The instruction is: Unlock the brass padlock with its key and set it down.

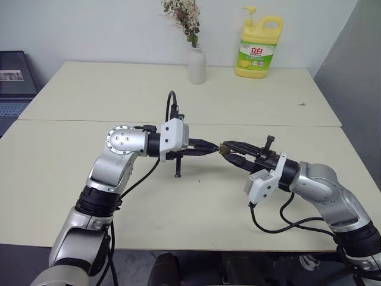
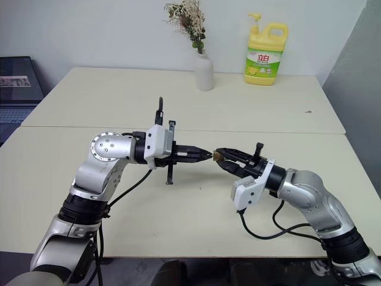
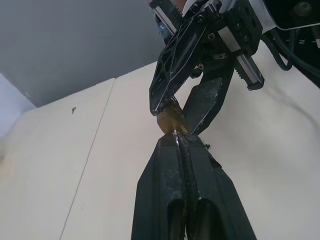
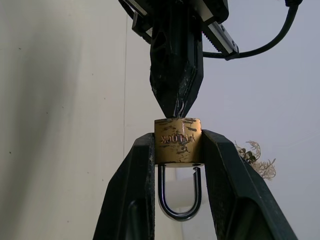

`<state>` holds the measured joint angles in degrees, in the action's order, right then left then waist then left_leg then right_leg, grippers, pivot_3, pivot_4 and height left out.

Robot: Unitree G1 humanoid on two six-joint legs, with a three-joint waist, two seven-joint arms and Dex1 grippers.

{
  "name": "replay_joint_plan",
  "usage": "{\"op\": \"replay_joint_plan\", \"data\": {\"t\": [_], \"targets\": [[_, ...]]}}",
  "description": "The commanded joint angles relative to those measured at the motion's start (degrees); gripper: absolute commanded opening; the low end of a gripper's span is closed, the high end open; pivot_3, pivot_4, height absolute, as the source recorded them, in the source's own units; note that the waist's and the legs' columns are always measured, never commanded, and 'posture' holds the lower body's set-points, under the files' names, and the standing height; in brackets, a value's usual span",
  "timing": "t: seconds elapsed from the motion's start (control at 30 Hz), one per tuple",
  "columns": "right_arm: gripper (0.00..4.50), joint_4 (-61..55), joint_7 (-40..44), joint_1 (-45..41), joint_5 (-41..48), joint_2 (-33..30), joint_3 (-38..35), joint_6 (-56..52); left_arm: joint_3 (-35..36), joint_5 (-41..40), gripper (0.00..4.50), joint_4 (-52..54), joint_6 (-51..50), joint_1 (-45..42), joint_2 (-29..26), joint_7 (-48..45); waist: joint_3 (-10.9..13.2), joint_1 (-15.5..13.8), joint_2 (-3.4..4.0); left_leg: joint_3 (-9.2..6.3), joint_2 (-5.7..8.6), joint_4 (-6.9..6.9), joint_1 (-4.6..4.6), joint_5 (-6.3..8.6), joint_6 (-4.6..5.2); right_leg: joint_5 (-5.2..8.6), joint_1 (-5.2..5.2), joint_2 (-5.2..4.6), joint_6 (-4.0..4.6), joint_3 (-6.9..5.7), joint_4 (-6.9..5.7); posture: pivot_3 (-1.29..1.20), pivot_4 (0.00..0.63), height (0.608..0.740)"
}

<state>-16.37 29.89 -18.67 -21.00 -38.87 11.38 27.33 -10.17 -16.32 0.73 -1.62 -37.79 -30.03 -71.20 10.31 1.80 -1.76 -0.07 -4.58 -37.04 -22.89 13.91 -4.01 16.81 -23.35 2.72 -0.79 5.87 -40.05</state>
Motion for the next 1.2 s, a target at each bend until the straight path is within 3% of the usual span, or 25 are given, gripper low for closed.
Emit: {"op": "replay_joint_plan", "data": {"t": [0.03,0.27,0.3,0.37,0.57,0.77,0.97,1.2], "targets": [[0.94,-1.2,-0.6,-0.8,1.4,0.5,-2.2,-0.1,-0.8,0.7,0.00,0.3,3.2,-0.2,1.0,0.1,0.0,0.0,0.00,0.00,0.00,0.00,0.01,0.00,0.00,0.00,0.01,0.00,0.00,0.00,0.00,0.00,0.150,0.740],[0.94,-1.2,-0.4,-0.9,1.4,0.6,-2.1,-0.1,-0.1,-4.0,0.00,2.0,-9.3,0.4,0.5,0.8,0.0,0.0,0.00,-0.01,0.00,0.00,0.01,0.00,0.00,0.00,0.02,0.00,0.00,-0.01,-0.01,0.00,0.150,0.740],[0.94,-1.1,-0.4,-0.9,1.4,0.6,-2.0,-0.1,-0.1,-4.1,0.19,1.8,-11.1,0.2,0.2,1.0,0.0,0.0,0.00,-0.02,0.00,0.00,0.01,0.00,0.00,0.00,0.02,0.00,0.00,-0.01,-0.01,0.00,0.150,0.740],[0.94,-1.1,-0.3,-0.9,1.4,0.7,-2.0,-0.1,0.8,-6.2,0.61,1.5,-16.6,-0.5,0.1,1.7,0.0,0.1,0.00,-0.02,0.00,0.00,0.02,0.00,0.00,0.00,0.02,0.00,-0.01,-0.01,-0.01,0.00,0.150,0.740],[0.94,-1.1,0.0,-0.9,1.4,0.8,-2.0,0.0,3.0,-13.0,2.48,1.8,-34.3,-2.6,-1.7,2.9,0.0,0.1,0.00,-0.04,0.00,0.00,0.01,0.00,0.00,0.00,0.02,0.00,-0.01,-0.03,-0.02,0.00,0.150,0.740],[0.94,-1.3,0.2,-0.7,1.6,0.7,-1.9,0.0,5.9,-18.0,4.41,4.1,-44.1,-4.0,0.2,8.4,0.0,0.0,0.00,-0.07,0.00,-0.01,0.00,0.00,0.00,0.00,0.02,0.00,-0.01,-0.04,-0.02,0.00,0.150,0.740],[0.94,-1.3,0.6,-0.9,1.7,0.7,-1.7,0.1,8.2,-23.3,4.43,5.3,-51.3,-5.6,1.6,11.8,0.0,0.1,0.00,-0.08,0.00,-0.02,0.02,0.00,0.00,0.00,0.03,0.00,-0.01,-0.05,-0.03,0.00,0.150,0.740],[0.94,-1.7,0.8,-1.0,1.7,1.0,-1.5,0.1,6.2,-23.2,4.43,6.5,-51.6,-5.0,1.5,12.7,0.0,0.0,0.00,-0.09,0.00,-0.02,0.02,-0.01,-0.01,0.00,0.04,0.00,-0.01,-0.06,-0.05,0.00,0.150,0.740]]}}
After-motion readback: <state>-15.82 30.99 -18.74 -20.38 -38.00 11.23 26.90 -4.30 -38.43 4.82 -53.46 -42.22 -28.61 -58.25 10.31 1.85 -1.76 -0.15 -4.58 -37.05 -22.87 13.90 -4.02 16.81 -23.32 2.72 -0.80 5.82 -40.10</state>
